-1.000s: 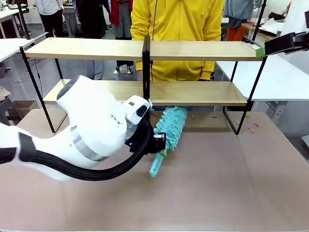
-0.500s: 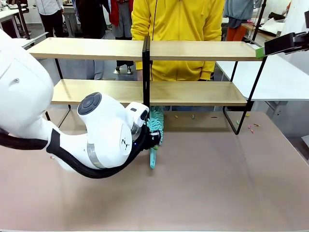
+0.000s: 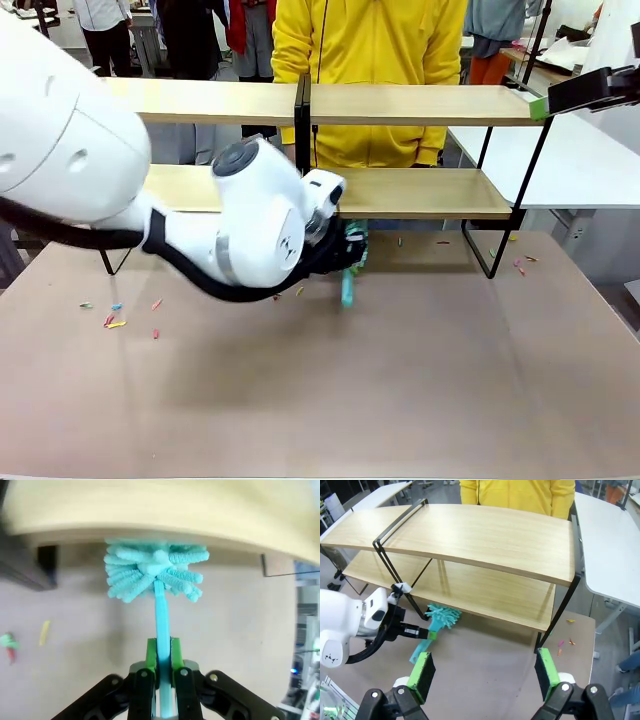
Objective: Clean the shelves.
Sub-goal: Place the Duster on the table.
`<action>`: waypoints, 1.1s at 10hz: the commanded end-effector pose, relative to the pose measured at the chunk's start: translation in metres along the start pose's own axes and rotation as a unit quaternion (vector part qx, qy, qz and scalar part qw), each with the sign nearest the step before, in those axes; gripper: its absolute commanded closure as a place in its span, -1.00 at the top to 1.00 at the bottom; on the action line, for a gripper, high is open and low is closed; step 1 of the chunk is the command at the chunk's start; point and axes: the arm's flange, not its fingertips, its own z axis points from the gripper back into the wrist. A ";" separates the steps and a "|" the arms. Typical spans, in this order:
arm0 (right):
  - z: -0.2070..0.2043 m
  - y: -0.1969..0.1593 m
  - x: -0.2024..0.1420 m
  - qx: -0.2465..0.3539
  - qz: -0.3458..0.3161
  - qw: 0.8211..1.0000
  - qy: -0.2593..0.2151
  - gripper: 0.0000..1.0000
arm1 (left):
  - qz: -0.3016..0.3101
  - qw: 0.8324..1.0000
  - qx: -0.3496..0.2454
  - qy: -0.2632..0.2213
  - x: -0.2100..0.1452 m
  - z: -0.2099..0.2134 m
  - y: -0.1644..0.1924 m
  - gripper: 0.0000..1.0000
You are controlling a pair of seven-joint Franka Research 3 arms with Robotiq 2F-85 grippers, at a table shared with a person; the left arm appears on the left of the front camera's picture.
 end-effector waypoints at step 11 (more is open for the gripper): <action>0.000 -0.002 0.000 0.003 0.003 1.000 0.000 1.00 | -0.013 0.995 0.031 0.090 0.010 -0.040 -0.051 -0.75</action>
